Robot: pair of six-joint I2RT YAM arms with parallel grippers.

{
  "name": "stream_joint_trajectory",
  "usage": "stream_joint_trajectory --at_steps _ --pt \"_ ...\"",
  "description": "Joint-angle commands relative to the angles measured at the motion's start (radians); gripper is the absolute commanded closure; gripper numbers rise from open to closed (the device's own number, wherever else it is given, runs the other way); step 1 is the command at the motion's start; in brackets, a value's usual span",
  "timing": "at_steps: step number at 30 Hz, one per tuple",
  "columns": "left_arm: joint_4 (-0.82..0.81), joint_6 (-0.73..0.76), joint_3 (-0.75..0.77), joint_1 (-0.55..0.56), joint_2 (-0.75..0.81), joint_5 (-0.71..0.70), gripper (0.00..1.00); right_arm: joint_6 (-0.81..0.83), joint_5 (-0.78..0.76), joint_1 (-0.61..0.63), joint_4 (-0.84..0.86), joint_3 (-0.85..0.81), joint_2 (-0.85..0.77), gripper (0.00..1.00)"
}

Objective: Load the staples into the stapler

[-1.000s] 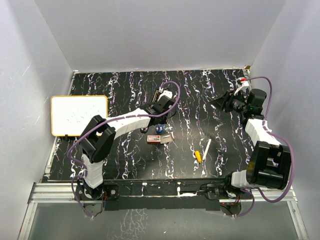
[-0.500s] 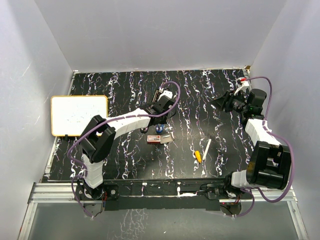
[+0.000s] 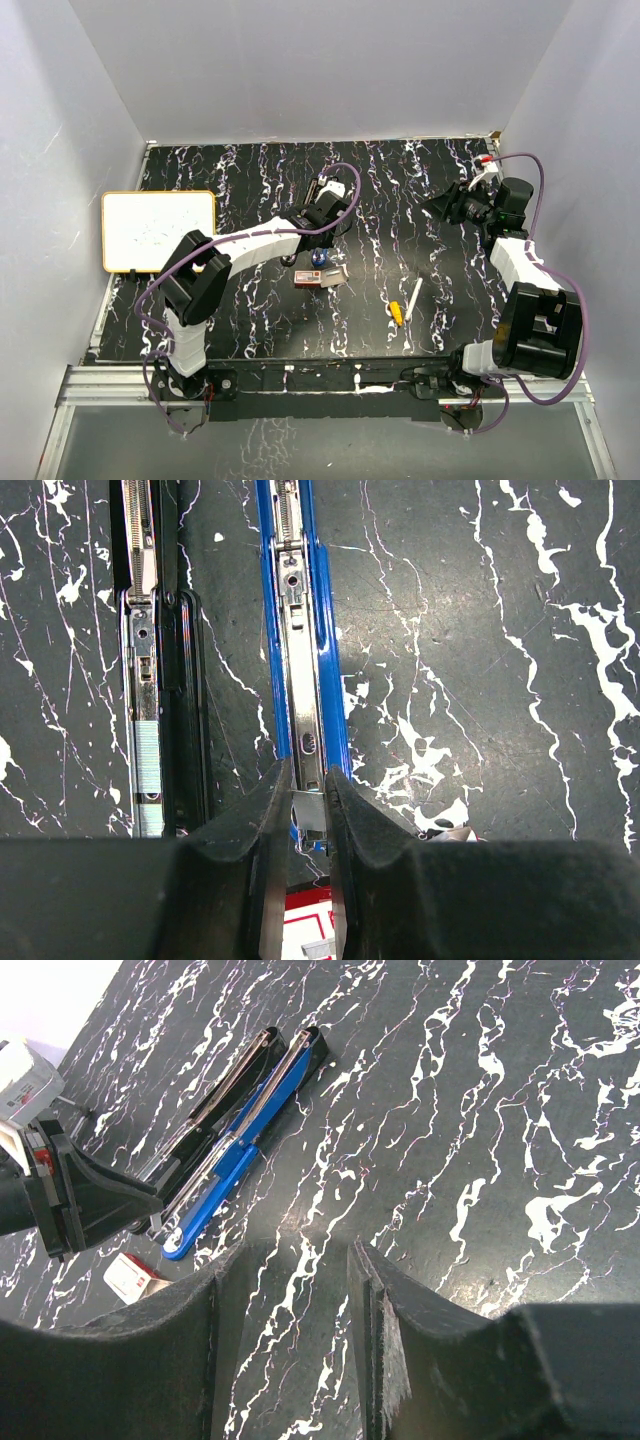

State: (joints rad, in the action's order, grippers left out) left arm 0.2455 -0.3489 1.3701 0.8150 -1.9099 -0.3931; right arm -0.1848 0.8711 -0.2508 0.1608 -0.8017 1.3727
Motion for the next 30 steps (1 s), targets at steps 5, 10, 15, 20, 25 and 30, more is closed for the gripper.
stream_joint_trajectory --at_steps 5,10,15,20,25,30 --pt "0.03 -0.024 -0.005 0.008 -0.007 -0.03 1.0 0.003 0.014 -0.007 0.057 0.006 -0.031 0.54" --pt "0.039 -0.034 0.002 0.013 -0.011 -0.045 1.0 0.002 0.014 -0.008 0.057 0.007 -0.031 0.54" --pt "0.038 -0.03 0.005 0.015 -0.012 -0.06 1.0 0.002 0.014 -0.008 0.056 0.007 -0.03 0.54" --pt "0.044 -0.028 0.013 0.021 -0.021 -0.066 1.0 0.002 0.013 -0.008 0.056 0.007 -0.031 0.54" --pt "0.051 -0.028 0.024 0.023 -0.03 -0.069 1.0 0.002 0.014 -0.008 0.056 0.007 -0.031 0.54" --pt "0.054 -0.033 0.024 0.023 -0.034 -0.072 1.0 0.003 0.014 -0.008 0.057 0.007 -0.031 0.54"
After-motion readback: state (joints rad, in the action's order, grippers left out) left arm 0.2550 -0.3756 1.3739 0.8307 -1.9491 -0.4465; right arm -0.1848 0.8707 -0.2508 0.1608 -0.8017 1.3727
